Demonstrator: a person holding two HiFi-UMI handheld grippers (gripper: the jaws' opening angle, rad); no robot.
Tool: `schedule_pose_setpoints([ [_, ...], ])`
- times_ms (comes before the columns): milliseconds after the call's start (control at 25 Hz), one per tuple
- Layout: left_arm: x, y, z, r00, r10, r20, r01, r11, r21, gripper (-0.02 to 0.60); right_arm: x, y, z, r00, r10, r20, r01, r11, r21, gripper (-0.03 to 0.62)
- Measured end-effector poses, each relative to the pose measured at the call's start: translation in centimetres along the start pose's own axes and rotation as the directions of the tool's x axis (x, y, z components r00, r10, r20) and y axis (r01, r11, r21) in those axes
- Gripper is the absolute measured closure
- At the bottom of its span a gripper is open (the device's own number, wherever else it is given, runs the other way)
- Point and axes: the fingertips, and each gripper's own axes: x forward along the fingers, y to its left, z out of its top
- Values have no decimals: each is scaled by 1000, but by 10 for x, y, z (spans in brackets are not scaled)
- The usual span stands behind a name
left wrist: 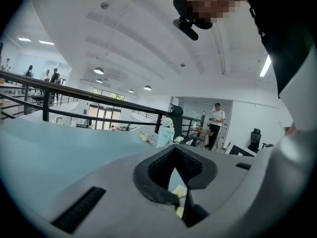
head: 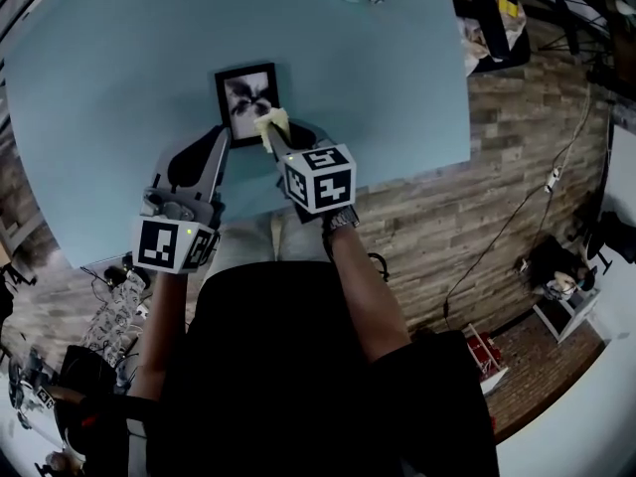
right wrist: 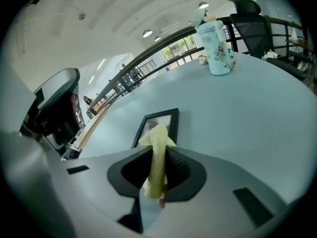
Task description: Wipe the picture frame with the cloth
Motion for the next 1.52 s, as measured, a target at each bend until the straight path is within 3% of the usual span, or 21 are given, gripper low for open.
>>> schedule_pose_setpoints([
  [400,6,-7,6,999,-32,17,31,999,32,584,-19,-27,9,997,-60,41,59,998,39,536],
  [680,-5,1,28,998,-2,63,-1,999,45,584,-33,-15,33,996,-59,72,60,998,-12,537],
  [1080,-31,11,47,993,57,108,-60,998,23,584,-57,40,88,991,36,132,-11,982,-189,537],
  [1520,-60,9,73,978,113,177,-115,993,4,584,-114,104,143,955,152,256,-65,945,-320,536],
])
